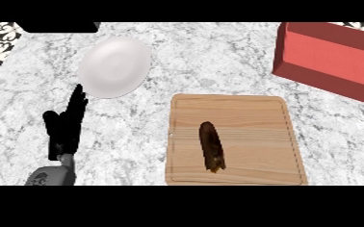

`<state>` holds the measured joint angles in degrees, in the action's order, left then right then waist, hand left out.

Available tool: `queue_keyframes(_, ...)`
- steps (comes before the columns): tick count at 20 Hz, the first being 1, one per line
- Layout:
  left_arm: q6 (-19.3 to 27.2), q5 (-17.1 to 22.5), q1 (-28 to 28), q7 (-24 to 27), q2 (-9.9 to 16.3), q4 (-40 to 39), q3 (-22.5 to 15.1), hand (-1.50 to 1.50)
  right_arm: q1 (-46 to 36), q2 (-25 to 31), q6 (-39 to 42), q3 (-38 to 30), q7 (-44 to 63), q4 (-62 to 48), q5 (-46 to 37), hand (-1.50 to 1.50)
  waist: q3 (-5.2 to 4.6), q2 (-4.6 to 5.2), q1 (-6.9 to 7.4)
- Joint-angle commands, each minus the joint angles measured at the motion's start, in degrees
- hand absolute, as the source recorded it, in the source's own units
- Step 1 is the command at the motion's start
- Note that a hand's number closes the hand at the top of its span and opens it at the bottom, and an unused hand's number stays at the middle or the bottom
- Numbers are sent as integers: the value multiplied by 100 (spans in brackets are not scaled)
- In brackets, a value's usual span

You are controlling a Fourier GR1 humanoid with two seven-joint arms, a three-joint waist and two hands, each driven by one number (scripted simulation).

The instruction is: Pick the croissant from the cutting board and place it in the cardboard box

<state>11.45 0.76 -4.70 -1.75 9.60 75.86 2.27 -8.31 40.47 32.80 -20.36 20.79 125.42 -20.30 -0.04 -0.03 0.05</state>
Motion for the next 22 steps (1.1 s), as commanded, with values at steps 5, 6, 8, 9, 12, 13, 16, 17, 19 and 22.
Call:
queue_keyframes(5,-68,11,-131,97,23,-117,128,0,-1340,321,-492,-257,-761,-2144,-335,150,2,25,94)
queue_keyframes(6,38,-47,-302,-38,-93,-256,94,0,-1121,159,-663,-149,-1085,-2230,-565,150,4,19,44)
queue_keyframes(8,84,-189,-215,36,-94,-130,-14,0,-1744,345,-742,45,-1152,-3048,-668,150,4,30,109)
queue_keyframes(9,331,-307,-46,-17,-404,163,-235,0,-1746,307,-866,63,-1263,-3220,-794,150,6,23,106)
queue_keyframes(12,-19,-61,-55,-298,-66,240,15,0,-1837,305,-1228,50,-2103,-4105,-974,150,7,19,85)
queue_keyframes(13,106,-220,-80,-31,-278,-28,-149,0,-2103,217,-1317,175,-2171,-4602,-977,150,7,38,126)
queue_keyframes(16,150,-239,-182,51,-246,-189,-39,0,-2489,295,-1667,267,-2874,-5659,-1235,150,7,39,113)
queue_keyframes(17,-80,-112,-218,-13,-87,-73,14,0,-2658,319,-1942,446,-3099,-6082,-1548,150,9,55,173)
queue_keyframes(19,-5,-225,-209,-103,-210,24,-154,0,-3020,116,-2193,525,-3192,-6806,-1640,150,11,68,215)
queue_keyframes(22,30,-144,-190,51,-278,-99,-42,0,-3477,213,-2690,691,-3546,-7655,-2123,150,10,80,254)
